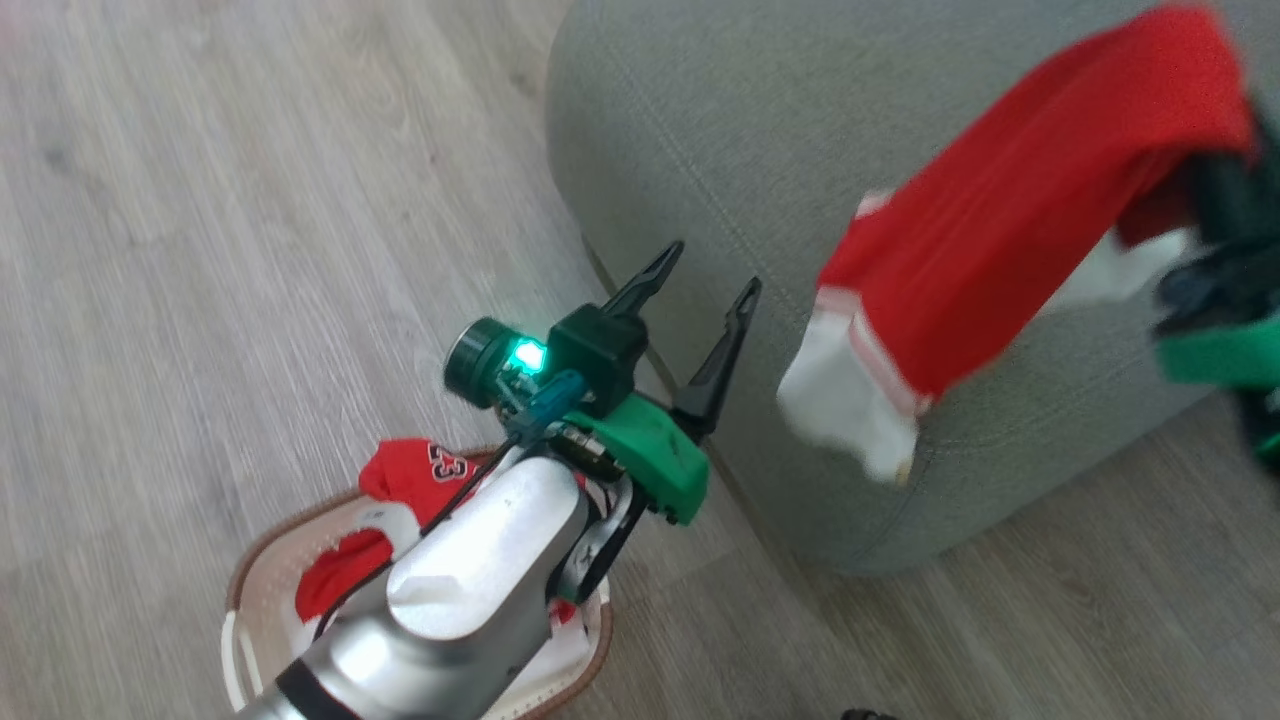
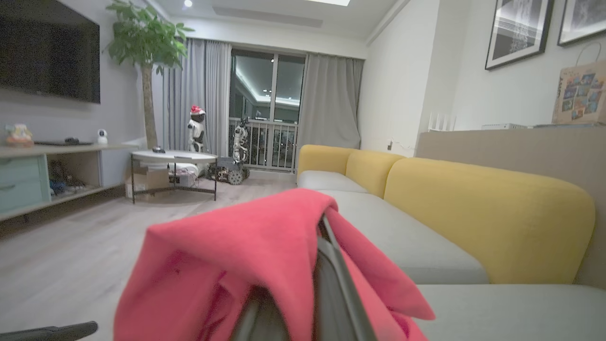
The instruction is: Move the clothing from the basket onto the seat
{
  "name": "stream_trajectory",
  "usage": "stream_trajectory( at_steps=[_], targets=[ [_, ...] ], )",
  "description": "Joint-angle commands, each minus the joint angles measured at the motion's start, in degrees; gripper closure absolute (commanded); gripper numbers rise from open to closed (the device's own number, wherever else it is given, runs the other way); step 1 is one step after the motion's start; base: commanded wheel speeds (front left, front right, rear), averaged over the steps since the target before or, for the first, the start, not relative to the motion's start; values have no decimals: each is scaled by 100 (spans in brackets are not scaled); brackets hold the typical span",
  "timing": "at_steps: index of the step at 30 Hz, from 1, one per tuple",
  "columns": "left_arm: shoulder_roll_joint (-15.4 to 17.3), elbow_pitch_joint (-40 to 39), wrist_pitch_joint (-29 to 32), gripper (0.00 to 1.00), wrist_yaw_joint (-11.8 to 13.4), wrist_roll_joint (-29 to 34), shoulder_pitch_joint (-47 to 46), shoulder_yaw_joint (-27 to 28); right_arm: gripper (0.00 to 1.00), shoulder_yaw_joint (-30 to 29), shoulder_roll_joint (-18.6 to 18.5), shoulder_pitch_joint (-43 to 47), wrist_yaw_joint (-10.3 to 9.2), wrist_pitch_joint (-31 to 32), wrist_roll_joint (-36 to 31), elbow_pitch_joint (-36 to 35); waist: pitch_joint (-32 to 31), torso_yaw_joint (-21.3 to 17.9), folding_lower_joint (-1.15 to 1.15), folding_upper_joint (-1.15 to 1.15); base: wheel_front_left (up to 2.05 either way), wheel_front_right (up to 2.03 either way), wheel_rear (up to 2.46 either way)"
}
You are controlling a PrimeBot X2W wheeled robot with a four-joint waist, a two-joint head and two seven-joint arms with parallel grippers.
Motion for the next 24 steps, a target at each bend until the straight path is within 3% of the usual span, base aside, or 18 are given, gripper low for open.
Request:
stream_trajectory(
  at_steps=[1, 15, 24],
  targets=[
    [-35, -154, 33, 0, 15, 72, -360, 142, 100, 31, -305, -342, -1, -37, 4, -76, 176, 93, 0, 0, 0, 0, 0],
    [-201, -66, 361, 0, 160, 353, -1261, -309, 100, 43, -1579, -2243, -1, -37, 400, 1044, 1414, 630, 0, 0, 0, 0, 0],
    [-223, -142, 416, 0, 457, 229, -1843, -778, 100, -537, -2120, -2735, -1, -37, 566, 1991, 2223, 938, 0, 0, 0, 0, 0]
  ],
)
